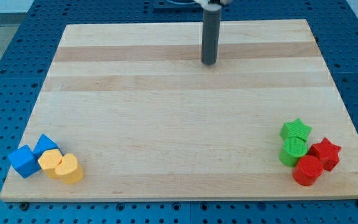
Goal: Push the yellow hexagon towards the left center of the board
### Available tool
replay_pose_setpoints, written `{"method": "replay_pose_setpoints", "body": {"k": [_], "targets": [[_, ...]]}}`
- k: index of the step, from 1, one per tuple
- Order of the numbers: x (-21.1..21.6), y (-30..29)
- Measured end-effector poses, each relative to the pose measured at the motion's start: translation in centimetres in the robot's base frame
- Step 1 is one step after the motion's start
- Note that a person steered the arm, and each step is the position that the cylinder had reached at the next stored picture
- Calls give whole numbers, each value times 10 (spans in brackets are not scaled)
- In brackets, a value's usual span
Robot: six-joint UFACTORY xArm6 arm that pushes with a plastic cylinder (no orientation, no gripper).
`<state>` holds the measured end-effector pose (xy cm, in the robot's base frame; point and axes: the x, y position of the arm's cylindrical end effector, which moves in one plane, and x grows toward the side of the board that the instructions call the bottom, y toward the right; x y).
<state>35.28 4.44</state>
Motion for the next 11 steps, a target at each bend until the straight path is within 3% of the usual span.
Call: {"method": "replay_pose_setpoints", "body": {"k": [1,3,4,5,9,11], "targets": [[71,-30],[163,-44],[228,-72],[264,-105],[265,-180],[265,-275]]}}
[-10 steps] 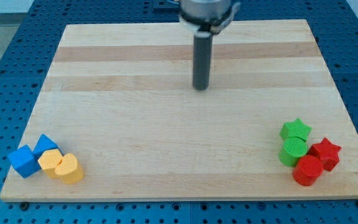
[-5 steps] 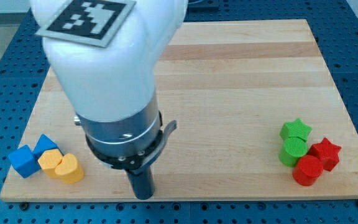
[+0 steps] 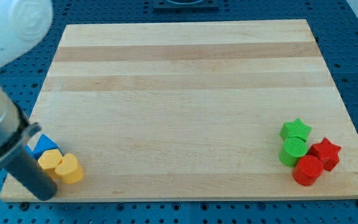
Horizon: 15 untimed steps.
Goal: Push the yellow hexagon towards the left center of the board
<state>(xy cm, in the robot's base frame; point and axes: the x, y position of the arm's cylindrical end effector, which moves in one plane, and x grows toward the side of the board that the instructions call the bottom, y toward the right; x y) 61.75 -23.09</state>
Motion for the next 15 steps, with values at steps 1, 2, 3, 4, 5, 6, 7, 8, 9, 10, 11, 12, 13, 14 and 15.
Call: {"method": "replay_pose_setpoints", "body": {"k": [1,2,3,4,5,6,7,8,9,10,11,12,13,14,15], "targets": [[-2,4],[-24,13],[-57,10],[-70,3],[-93,4],[-127,9],[-154,21],[-156,37],[-154,64],[-166,98],[-203,93],[-206,74],[-169,86],[-182,64],[-228,37]]}}
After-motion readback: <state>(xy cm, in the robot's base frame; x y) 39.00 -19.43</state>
